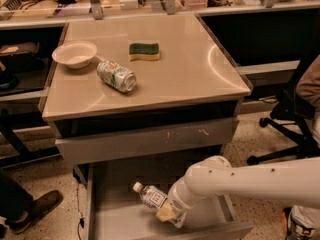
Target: Pick blue plastic bottle from middle drawer and place on counter
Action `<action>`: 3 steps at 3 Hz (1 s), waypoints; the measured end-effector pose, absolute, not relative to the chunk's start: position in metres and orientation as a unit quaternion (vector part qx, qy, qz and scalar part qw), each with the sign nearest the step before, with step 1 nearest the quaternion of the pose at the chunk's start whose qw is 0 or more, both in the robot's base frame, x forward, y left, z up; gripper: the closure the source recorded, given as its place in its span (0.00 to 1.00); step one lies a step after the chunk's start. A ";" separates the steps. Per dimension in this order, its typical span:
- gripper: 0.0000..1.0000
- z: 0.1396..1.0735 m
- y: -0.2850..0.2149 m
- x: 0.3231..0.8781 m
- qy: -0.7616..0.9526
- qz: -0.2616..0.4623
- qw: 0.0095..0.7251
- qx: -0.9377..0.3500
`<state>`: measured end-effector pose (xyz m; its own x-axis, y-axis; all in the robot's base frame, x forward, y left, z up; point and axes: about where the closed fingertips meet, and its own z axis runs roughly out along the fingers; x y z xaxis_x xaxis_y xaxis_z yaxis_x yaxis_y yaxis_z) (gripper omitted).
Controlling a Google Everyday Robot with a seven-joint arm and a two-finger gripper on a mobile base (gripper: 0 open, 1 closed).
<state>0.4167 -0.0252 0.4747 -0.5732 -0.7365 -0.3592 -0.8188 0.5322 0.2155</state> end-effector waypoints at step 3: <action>1.00 0.623 -0.112 0.436 0.907 0.094 0.128 -0.389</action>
Offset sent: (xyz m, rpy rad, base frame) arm 0.0238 -0.0898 0.1603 -0.1262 -0.0652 -0.1678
